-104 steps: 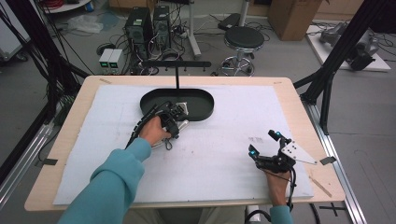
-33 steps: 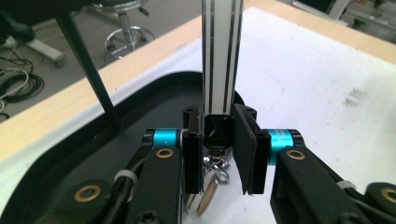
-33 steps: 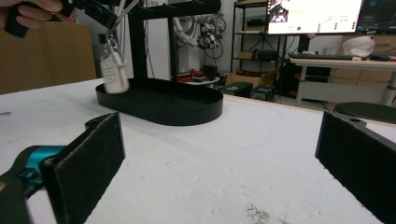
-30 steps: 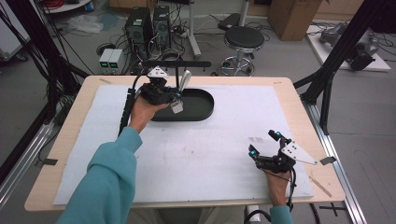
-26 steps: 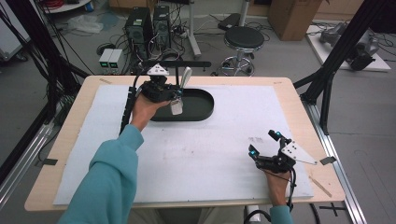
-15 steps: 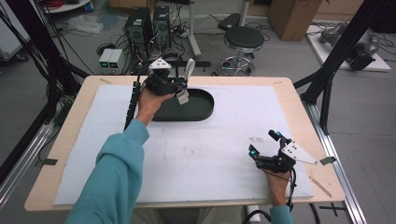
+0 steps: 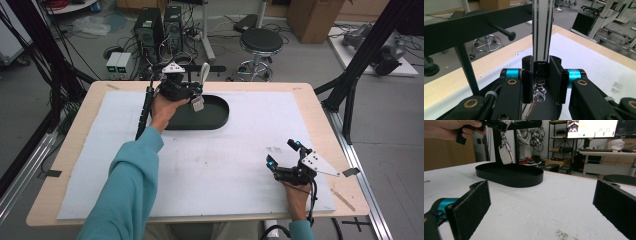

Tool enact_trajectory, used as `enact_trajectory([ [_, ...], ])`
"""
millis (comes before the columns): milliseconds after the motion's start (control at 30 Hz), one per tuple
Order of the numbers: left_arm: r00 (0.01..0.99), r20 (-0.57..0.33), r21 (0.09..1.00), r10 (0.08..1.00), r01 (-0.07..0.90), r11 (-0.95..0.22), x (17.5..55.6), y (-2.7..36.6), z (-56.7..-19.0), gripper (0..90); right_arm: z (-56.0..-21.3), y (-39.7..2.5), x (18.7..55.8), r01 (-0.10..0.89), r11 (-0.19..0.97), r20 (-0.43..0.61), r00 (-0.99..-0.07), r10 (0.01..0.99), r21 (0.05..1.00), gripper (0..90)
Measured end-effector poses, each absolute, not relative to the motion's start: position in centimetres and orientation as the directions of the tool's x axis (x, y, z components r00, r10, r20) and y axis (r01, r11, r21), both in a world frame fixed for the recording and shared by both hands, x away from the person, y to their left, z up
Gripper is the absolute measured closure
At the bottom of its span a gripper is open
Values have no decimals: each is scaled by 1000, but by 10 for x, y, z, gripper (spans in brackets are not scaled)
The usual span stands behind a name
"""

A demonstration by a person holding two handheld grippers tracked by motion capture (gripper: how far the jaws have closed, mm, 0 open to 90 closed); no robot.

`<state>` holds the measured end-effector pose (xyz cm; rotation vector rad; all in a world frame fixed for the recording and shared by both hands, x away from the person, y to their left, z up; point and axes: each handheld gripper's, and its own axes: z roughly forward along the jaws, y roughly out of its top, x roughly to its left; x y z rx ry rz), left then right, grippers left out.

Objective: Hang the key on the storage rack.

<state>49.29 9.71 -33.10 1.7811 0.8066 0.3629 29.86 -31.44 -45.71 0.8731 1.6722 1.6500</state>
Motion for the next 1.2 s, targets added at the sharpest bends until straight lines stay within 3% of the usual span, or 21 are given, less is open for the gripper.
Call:
enact_trajectory([
  [1200,694,-168,905,700,390,-169,505,112,-343,739,-457,-314,299,22,1,12,-588,809,1000,7],
])
